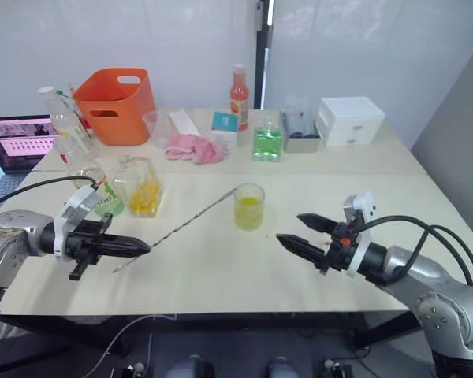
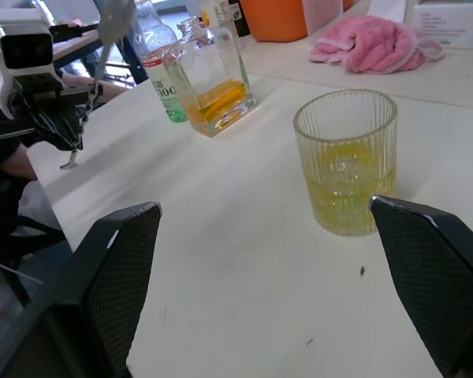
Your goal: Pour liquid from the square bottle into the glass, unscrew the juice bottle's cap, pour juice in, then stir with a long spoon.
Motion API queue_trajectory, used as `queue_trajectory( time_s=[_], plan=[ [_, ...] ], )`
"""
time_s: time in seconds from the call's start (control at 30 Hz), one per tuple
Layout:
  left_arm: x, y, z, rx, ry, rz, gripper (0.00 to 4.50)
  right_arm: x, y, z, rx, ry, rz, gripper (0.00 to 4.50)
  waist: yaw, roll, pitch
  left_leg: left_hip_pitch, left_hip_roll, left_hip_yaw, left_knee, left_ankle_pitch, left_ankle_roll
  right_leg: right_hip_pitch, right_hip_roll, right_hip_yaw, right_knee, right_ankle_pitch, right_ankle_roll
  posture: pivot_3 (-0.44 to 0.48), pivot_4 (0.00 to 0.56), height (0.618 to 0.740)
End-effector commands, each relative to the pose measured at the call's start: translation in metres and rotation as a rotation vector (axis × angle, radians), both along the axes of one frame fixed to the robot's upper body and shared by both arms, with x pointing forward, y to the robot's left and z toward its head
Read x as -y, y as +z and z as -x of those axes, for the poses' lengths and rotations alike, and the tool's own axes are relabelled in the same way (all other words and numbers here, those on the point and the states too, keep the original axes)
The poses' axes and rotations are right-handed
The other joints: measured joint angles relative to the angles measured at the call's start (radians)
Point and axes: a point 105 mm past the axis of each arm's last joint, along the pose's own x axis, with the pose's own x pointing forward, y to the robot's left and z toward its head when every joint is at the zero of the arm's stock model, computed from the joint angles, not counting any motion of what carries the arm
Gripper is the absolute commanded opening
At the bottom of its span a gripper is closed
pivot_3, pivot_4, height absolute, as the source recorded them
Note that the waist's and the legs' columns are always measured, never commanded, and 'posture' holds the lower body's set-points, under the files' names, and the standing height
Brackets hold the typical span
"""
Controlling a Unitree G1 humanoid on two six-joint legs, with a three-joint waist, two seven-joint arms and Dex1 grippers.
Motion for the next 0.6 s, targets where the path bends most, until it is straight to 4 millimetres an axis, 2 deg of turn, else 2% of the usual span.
queue_trajectory(
  time_s=[0.03,0.1,0.2,0.43,0.6],
  plan=[
    [0.03,0.023,0.002,0.032,0.004,0.144,0.02,-0.034,0.024,0.013,0.046,0.121,-0.122,4.5,-0.001,0.0,0.0,0.0,0.0,-0.001,0.0,0.0,0.0,0.0,0.0,0.0,0.0,0.0,0.0,0.0,0.15,0.715],
    [0.043,0.028,0.001,0.035,0.022,0.21,0.02,-0.053,0.032,0.017,0.046,0.167,-0.179,4.5,-0.009,0.0,0.0,0.001,0.0,-0.002,0.0,0.0,0.0,0.0,0.001,0.001,0.001,0.0,0.0,0.0,0.15,0.715],
    [0.053,0.028,0.002,0.041,0.035,0.238,0.02,-0.064,0.044,0.007,0.053,0.125,-0.284,4.5,-0.018,-0.001,0.0,0.0,0.0,-0.003,0.0,0.0,0.0,0.0,0.001,0.0,0.001,0.0,0.0,0.0,0.15,0.715],
    [0.064,0.026,0.002,0.047,0.051,0.248,0.02,-0.071,0.069,0.0,0.045,0.128,-0.436,4.5,-0.017,-0.001,0.0,0.0,-0.002,-0.003,0.0,0.0,0.0,0.0,0.0,0.0,0.001,0.0,0.0,0.0,0.15,0.715],
    [0.066,0.028,0.002,0.055,0.05,0.24,0.02,-0.074,0.073,-0.001,0.035,0.138,-0.442,4.5,-0.018,-0.001,0.0,0.0,-0.002,-0.003,0.0,0.0,0.0,0.0,0.0,0.0,0.001,0.0,0.0,0.0,0.15,0.715]
  ],
)
